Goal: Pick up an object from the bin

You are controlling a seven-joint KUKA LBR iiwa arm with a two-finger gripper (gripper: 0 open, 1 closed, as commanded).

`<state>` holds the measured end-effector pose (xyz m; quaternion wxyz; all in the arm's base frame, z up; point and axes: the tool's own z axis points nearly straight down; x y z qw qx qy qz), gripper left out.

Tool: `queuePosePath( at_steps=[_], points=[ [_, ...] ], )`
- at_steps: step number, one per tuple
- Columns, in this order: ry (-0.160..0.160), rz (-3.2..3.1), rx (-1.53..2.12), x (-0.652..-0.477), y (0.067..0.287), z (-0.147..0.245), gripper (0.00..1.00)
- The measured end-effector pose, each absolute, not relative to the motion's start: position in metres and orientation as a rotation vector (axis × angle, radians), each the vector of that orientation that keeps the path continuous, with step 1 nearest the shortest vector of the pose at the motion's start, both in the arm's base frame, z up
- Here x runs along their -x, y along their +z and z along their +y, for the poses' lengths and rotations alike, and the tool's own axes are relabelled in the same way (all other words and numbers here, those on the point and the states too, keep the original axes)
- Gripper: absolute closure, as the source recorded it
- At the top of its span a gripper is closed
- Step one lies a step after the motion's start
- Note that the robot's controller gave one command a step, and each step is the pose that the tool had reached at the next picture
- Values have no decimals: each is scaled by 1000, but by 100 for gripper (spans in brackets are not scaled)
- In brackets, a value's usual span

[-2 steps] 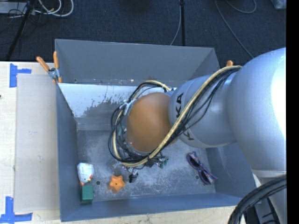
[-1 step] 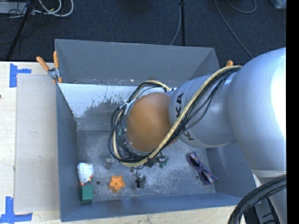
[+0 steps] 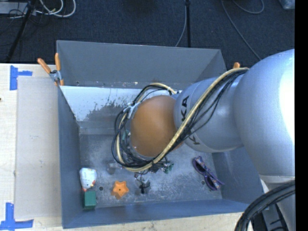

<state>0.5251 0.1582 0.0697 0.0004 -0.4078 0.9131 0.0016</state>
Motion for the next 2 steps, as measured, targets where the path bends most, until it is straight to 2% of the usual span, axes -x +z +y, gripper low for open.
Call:
queuePosePath(
  at_steps=[1, 2],
  points=[
    [9, 2525, 1869, -497, 70, 197, 100],
    [9, 2528, 1864, -497, 70, 196, 100]
  ],
)
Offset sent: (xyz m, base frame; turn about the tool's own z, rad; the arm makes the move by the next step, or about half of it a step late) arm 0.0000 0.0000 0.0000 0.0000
